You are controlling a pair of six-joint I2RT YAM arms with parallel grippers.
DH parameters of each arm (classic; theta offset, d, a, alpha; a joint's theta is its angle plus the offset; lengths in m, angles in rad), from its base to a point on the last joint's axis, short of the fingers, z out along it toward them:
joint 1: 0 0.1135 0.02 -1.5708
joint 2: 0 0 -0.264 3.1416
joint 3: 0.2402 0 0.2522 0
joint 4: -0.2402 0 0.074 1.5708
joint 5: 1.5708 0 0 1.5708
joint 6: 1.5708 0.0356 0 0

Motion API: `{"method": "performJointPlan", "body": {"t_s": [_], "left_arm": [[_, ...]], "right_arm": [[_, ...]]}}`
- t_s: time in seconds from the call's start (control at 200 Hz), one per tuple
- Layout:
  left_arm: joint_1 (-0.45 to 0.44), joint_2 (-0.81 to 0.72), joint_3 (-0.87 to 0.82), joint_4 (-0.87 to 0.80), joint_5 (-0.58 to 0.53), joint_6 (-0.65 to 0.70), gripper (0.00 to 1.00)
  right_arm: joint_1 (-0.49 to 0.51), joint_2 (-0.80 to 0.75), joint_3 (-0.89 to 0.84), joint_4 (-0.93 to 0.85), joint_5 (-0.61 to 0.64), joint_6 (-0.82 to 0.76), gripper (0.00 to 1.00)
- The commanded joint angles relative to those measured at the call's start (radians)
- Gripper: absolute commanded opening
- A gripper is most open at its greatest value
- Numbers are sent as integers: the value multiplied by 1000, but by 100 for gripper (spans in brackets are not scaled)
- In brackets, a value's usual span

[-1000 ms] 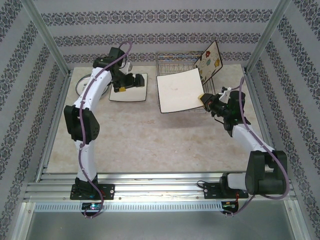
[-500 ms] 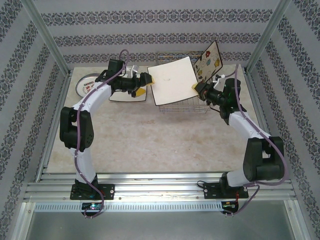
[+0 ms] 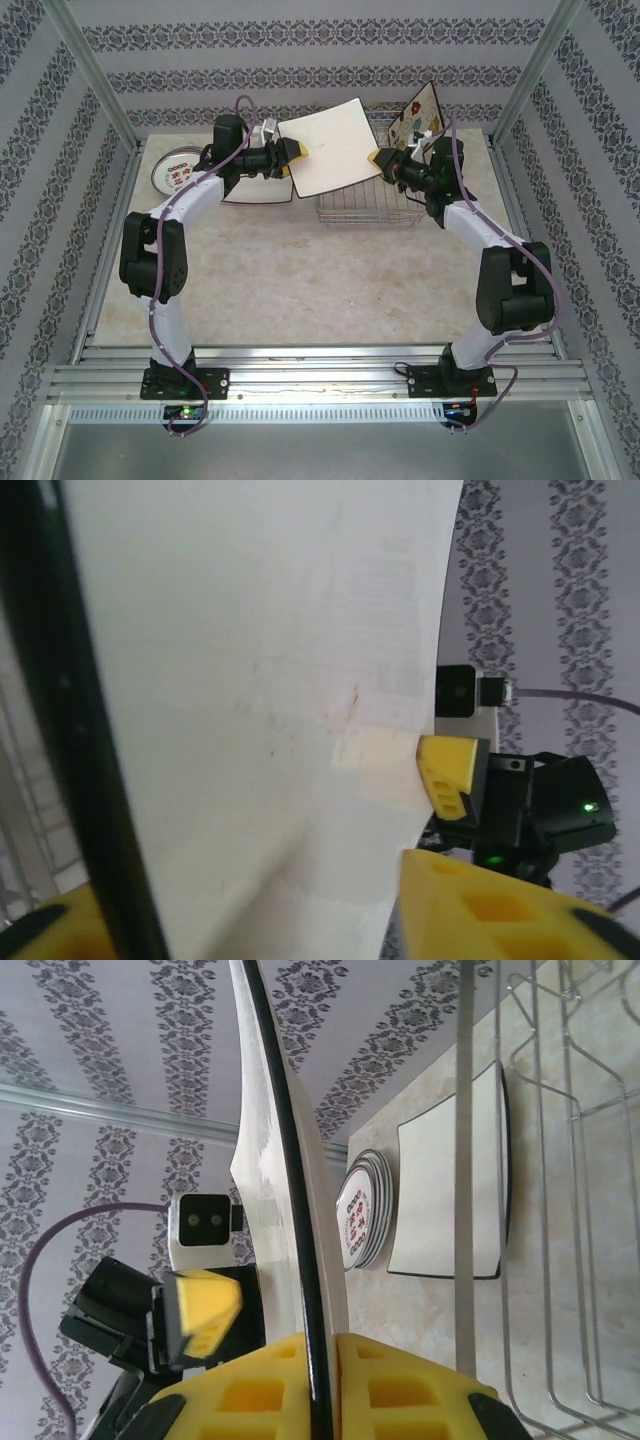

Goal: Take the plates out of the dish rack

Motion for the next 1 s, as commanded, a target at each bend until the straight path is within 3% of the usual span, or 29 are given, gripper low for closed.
{"method": "performJointPlan", "body": {"t_s": [0.0, 0.08, 0.28, 0.41, 0.475, 0.555, 0.67, 0.884, 0.994], "left_arm": [[-12, -18, -11, 114, 36, -37, 39], [-11, -15, -11, 126, 36, -44, 33], [-9, -8, -5, 158, 39, -68, 0], [-7, -11, -13, 169, 39, -70, 0], [-7, -16, -23, 185, 35, -73, 0], [-4, -20, -34, 214, 31, -88, 0], [2, -14, -30, 262, 30, -113, 0], [23, -2, 3, 325, 20, -148, 0], [43, -6, 8, 410, 19, -202, 0]], "right_arm": [[25, -2, 90, 189, -58, 44, 0], [36, 14, 100, 197, -67, 54, 0], [50, 29, 88, 190, -81, 55, 0], [51, 33, 89, 142, -81, 34, 0], [48, 32, 89, 115, -74, 16, 6], [44, 32, 94, 78, -72, -6, 20], [30, 32, 119, -3, -70, -53, 48], [3, 19, 261, -379, -30, -284, 96], [-26, -6, 299, -471, -34, -361, 98]]}}
